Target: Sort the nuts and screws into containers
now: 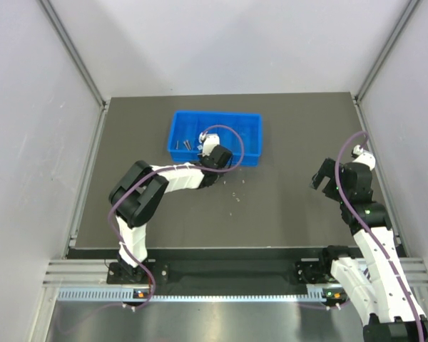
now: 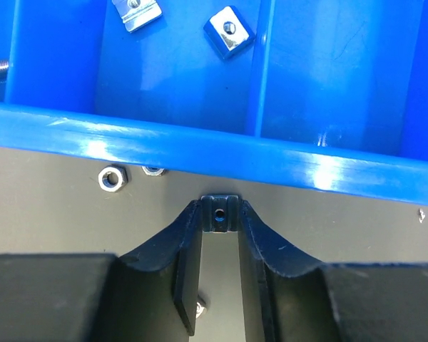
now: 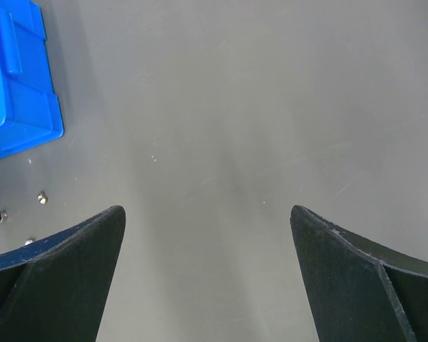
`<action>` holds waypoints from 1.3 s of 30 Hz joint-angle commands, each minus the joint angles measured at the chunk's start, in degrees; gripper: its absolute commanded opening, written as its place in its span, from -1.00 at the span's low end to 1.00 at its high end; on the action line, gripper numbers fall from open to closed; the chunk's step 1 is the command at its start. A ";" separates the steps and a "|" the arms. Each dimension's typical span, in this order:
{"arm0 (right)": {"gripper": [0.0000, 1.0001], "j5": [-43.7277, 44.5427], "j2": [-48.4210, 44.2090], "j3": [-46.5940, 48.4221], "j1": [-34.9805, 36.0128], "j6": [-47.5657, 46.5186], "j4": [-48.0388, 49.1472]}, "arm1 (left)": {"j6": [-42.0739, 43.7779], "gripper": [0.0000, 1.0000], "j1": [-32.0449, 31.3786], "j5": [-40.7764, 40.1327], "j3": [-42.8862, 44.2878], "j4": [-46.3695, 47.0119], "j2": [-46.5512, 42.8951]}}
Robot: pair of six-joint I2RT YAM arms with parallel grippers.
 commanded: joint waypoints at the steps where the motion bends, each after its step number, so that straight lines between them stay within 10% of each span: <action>1: 0.99 0.74 -0.27 0.37 0.34 -0.47 2.90 | -1.02 -0.50 -0.16 -0.13 0.61 -6.29 2.02; 24: 0.99 0.83 -0.36 0.20 0.34 -0.38 2.98 | 4.15 -0.78 1.15 -4.87 -1.95 -4.71 -19.07; 39: 0.99 1.18 0.25 0.63 0.25 -0.47 2.46 | 9.79 -0.74 6.52 -0.57 15.37 -1.28 -3.08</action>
